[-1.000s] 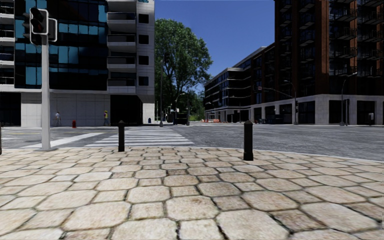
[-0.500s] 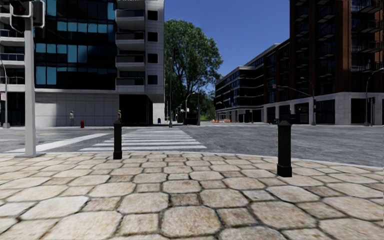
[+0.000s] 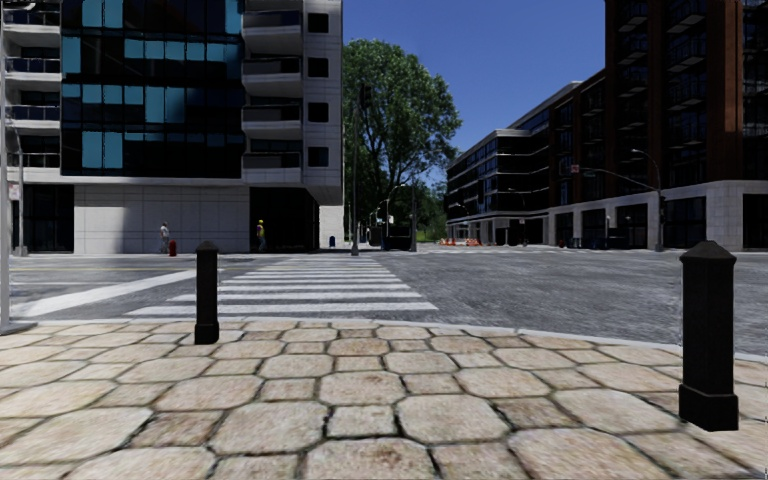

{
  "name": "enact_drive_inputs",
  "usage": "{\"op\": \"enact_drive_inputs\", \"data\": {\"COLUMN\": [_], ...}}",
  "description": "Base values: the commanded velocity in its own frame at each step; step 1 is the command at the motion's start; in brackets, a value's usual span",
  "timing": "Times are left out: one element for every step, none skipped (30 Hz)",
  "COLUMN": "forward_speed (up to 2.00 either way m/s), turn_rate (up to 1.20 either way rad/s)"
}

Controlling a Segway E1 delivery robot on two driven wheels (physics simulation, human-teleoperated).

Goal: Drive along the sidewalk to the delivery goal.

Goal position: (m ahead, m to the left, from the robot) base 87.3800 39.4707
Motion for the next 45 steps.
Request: {"op": "enact_drive_inputs", "data": {"forward_speed": [2.00,2.00,2.00,2.00,2.00,2.00,2.00,2.00,2.00,2.00,2.00,2.00,2.00,2.00,2.00,2.00,2.00,2.00,2.00,2.00,2.00,2.00,2.00,2.00,2.00,2.00,2.00,2.00,2.00,2.00,2.00,2.00,2.00,2.00,2.00,2.00,2.00,2.00,2.00,2.00,2.00,2.00,2.00,2.00,2.00], "turn_rate": [0.00,0.00,0.00,0.00,0.00,0.00,0.01,0.49,0.61,0.68,0.68,0.69,0.70,0.28,0.06,0.00,0.00,0.00,0.00,0.00,0.00,0.00,0.00,0.00,0.00,0.00,0.00,0.00,0.00,0.00,0.12,0.12,0.32,0.49,0.53,0.49,0.07,0.07,0.00,0.00,0.00,0.00,0.00,0.00,0.00]}}
